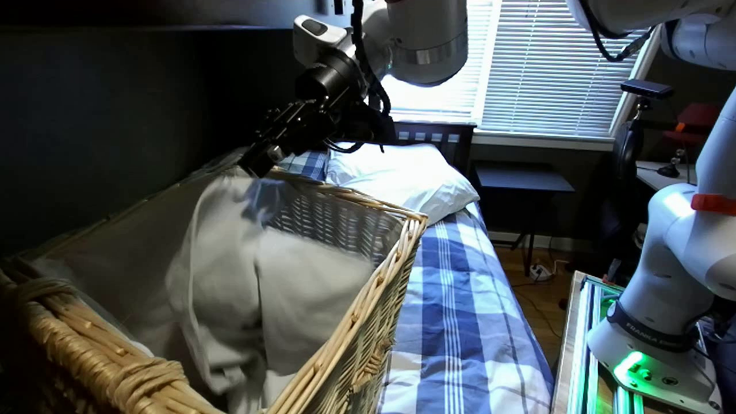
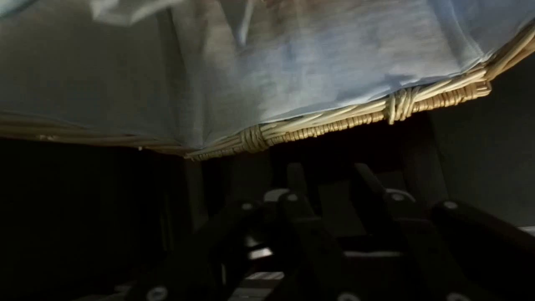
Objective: Put the pillowcase in the laundry basket
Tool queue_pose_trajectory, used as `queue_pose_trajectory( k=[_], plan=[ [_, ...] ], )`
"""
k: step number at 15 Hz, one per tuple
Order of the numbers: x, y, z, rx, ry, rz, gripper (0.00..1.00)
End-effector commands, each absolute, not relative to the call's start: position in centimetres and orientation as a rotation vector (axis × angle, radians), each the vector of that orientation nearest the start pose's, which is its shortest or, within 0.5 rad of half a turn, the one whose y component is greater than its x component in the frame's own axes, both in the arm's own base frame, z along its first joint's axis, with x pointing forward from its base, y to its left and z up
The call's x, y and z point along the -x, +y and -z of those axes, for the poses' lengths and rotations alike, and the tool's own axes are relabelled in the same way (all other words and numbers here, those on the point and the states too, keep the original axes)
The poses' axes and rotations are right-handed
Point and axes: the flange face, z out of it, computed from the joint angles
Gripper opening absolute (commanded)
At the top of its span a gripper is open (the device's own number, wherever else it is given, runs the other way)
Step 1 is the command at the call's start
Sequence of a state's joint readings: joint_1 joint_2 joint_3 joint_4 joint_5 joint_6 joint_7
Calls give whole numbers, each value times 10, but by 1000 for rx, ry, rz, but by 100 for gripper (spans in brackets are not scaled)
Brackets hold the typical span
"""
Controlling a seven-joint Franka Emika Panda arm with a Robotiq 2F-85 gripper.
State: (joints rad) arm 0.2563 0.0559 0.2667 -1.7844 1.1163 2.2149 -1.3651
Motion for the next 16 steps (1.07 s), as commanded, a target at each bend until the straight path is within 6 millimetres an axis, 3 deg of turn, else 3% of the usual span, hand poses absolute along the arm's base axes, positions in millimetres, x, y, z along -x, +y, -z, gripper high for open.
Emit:
queue_pose_trajectory(
  k=[1,5,6,12,16],
  plan=[
    [-507,318,-584,1865,-1360,765,65],
    [-488,298,-614,1994,-1335,605,96],
    [-483,290,-624,2031,-1329,590,100],
    [-474,216,-666,2367,-1187,583,100],
    [-478,155,-664,2603,-1067,542,100]
  ],
)
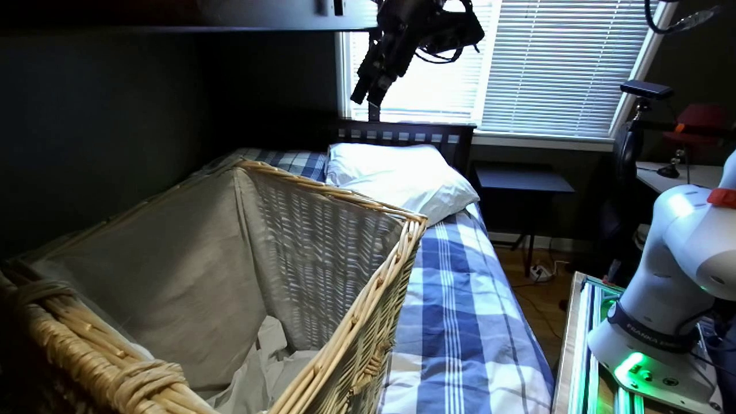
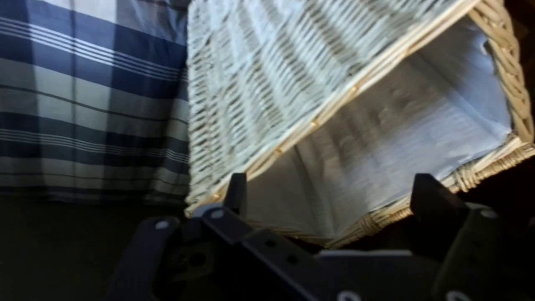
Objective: Put the pillowcase in the laundry basket
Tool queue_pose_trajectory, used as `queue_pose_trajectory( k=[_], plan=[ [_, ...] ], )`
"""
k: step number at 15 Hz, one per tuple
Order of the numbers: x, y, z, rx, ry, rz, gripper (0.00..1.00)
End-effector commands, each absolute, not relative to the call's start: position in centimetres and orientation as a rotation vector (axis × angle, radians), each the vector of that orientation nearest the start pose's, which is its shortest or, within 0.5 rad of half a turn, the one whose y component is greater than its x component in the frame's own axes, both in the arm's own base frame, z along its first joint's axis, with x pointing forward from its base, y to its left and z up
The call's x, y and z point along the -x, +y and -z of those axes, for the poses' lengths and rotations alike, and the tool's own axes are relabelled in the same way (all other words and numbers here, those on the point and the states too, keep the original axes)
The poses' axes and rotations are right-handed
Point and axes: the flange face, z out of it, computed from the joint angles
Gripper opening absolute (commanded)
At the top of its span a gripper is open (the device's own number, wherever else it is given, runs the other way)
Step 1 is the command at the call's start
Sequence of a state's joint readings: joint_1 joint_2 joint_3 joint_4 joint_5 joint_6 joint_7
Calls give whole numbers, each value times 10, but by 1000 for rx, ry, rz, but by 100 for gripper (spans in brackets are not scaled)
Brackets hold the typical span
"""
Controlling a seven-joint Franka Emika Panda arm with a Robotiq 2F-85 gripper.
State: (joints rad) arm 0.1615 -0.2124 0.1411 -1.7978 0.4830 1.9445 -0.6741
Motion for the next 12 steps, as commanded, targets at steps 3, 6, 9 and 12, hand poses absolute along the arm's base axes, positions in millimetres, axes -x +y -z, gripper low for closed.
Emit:
queue_pose_trajectory(
  k=[3,6,9,12],
  plan=[
    [-480,110,-645,2765,-943,481,100],
    [-493,100,-642,2775,-925,479,100],
    [-494,93,-640,2784,-911,473,100],
    [-493,99,-643,2777,-929,479,100]
  ],
)
